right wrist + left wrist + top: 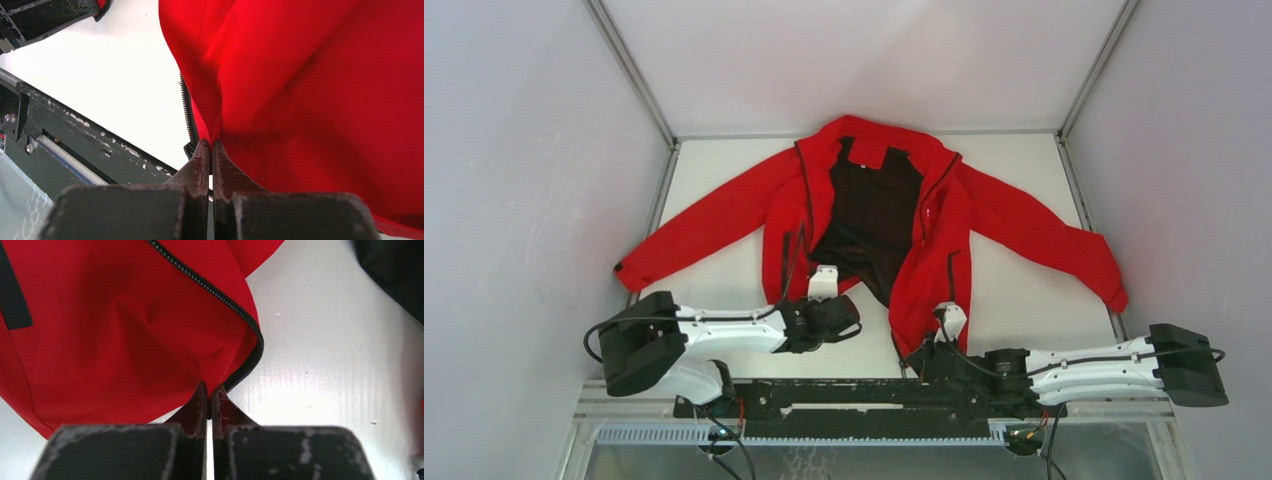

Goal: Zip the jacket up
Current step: Pick up the jacket from the center of the board.

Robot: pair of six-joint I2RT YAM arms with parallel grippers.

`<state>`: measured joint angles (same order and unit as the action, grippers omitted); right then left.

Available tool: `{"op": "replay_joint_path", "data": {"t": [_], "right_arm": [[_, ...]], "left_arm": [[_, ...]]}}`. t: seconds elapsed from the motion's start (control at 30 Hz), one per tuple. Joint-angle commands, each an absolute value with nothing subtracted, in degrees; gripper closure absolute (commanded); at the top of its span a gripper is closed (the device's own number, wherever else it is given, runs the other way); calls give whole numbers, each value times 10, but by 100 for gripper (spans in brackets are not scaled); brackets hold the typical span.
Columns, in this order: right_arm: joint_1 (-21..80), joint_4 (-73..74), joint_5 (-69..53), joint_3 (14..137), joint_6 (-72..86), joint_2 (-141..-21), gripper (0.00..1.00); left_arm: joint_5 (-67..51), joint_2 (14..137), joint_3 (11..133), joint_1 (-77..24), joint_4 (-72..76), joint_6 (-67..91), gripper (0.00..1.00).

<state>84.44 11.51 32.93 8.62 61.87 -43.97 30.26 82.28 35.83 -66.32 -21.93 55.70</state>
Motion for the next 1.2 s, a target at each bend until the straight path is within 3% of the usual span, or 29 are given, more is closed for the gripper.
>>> {"op": "replay_joint_path", "data": {"t": [0.0,0.4,0.83,1.17], "right_arm": [[842,93,325,91,620,-436,100],[835,13,297,128,535,-433,100],[821,-301,212,133,378,-457,100],[786,-549,131,135,212,-545,100]], "left_arm": [[179,842,295,-669,-217,590,100],[212,613,270,-692,-184,579,100],[271,265,144,-695,-61,589,100],[303,214,159,-694,42,539,100]]}}
